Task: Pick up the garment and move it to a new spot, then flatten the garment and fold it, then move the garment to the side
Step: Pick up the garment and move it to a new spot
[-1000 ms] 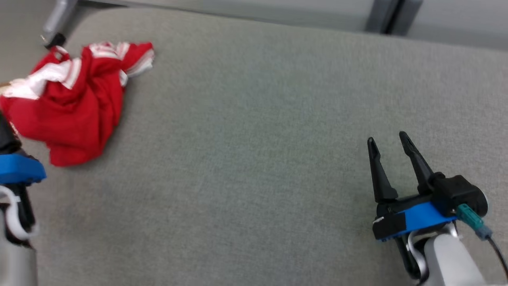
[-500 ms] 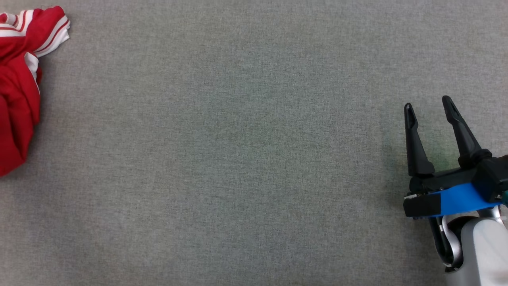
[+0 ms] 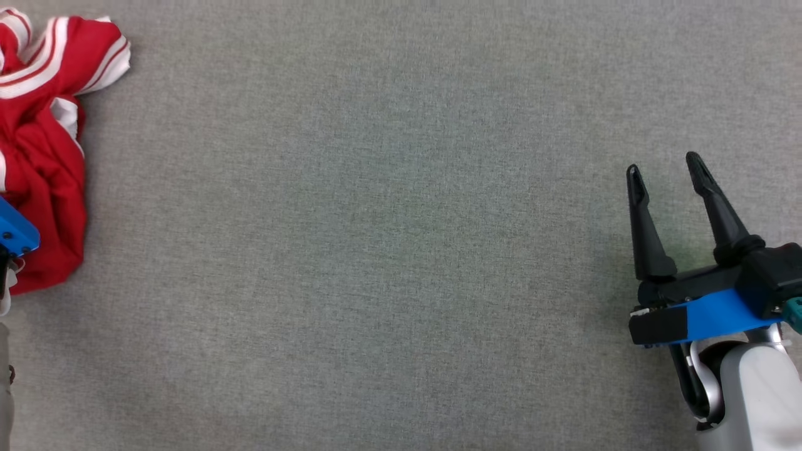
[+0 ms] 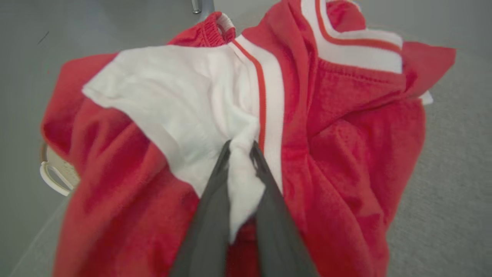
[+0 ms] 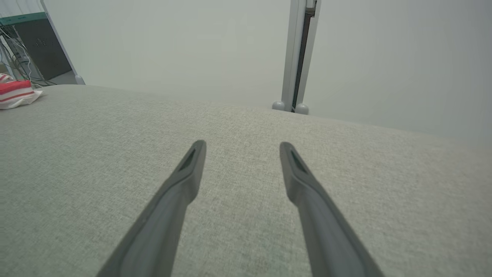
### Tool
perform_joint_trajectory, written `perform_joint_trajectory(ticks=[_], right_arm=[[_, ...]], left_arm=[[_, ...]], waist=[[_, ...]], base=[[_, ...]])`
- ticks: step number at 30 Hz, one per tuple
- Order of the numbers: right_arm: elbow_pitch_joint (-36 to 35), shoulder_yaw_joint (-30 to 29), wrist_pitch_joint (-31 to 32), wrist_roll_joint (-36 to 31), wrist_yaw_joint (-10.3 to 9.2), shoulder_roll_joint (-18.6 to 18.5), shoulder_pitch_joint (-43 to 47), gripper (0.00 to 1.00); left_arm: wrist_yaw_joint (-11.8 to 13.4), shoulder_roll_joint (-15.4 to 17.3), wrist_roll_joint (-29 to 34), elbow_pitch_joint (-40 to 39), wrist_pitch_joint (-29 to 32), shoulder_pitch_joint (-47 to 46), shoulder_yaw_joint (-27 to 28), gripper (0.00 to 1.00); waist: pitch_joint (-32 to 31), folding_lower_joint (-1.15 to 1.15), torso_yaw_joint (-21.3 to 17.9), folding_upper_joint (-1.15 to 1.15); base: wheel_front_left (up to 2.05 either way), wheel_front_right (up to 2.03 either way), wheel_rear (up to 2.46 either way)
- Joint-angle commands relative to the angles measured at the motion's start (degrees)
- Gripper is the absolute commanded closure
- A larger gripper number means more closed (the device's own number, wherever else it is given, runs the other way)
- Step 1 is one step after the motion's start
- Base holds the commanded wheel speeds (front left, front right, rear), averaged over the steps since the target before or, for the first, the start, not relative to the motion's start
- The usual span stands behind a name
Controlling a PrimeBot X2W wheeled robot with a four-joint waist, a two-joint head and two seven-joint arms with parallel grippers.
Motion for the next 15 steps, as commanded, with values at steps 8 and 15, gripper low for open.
perform_joint_trajectory(ticks=[8,15], right_arm=[[4.03,0.53,-2.04,1.51,0.11,0.88,0.79,0.0],[8.99,1.18,-4.71,3.03,0.07,2.05,1.14,0.0]], left_arm=[[-0.62,2.89,2.26,-1.57,-14.47,-4.02,-2.14,1.0],[-0.81,4.5,5.49,-9.93,-20.85,-9.65,-5.17,1.0]], waist=[[-5.09,0.0,-0.72,-0.01],[-9.64,0.0,-3.44,-0.01]], base=[[0.0,0.0,0.0],[0.0,0.0,0.0]])
